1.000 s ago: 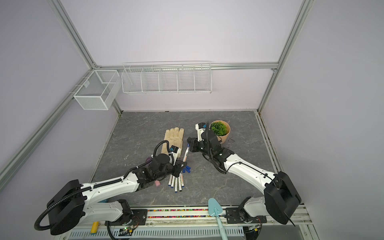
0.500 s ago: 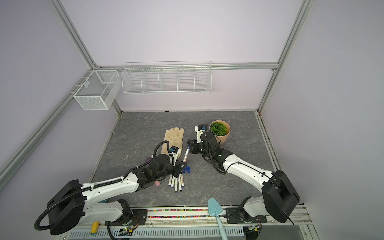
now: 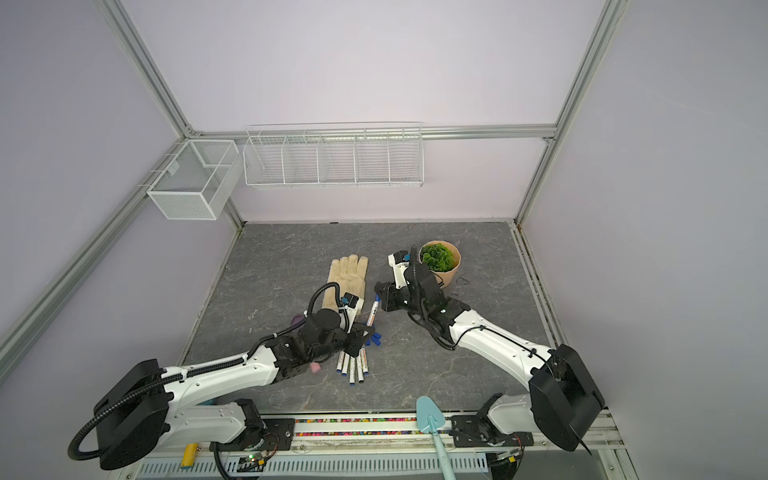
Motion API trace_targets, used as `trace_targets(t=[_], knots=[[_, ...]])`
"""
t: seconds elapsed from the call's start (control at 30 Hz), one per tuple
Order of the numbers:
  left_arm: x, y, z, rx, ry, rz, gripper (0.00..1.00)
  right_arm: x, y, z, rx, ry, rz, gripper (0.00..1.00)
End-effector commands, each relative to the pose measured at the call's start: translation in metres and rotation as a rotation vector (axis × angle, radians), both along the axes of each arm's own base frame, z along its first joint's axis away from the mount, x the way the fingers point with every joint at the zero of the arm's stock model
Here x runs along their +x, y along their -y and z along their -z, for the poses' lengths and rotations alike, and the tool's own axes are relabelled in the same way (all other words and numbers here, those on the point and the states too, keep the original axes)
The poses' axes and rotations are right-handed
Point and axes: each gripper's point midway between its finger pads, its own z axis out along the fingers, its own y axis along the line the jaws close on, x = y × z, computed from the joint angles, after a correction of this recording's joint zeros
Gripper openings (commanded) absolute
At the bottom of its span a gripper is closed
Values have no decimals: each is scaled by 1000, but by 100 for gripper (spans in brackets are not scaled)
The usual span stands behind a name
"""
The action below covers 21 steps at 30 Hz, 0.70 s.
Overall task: Insert the pens into the pen caps
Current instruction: 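Bring the blue cap in the right gripper down onto the marker tip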
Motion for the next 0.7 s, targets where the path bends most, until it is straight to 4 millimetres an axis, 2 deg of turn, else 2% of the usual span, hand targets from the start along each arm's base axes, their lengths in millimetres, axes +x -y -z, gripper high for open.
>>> trace_targets(t=[0.0, 0.27, 0.33, 0.67], knots=[[10, -5, -16, -37, 56, -54, 0, -32, -4, 11, -20, -79, -170, 9], [12, -6, -23, -63, 85, -64, 0, -72, -19, 34, 29, -255, -409, 10], [12, -5, -23, -63, 84, -64, 0, -76, -24, 29, 37, -269, -453, 10], [15, -13, -32, -127, 127, -104, 0, -111, -22, 40, 56, -399, -605, 10]])
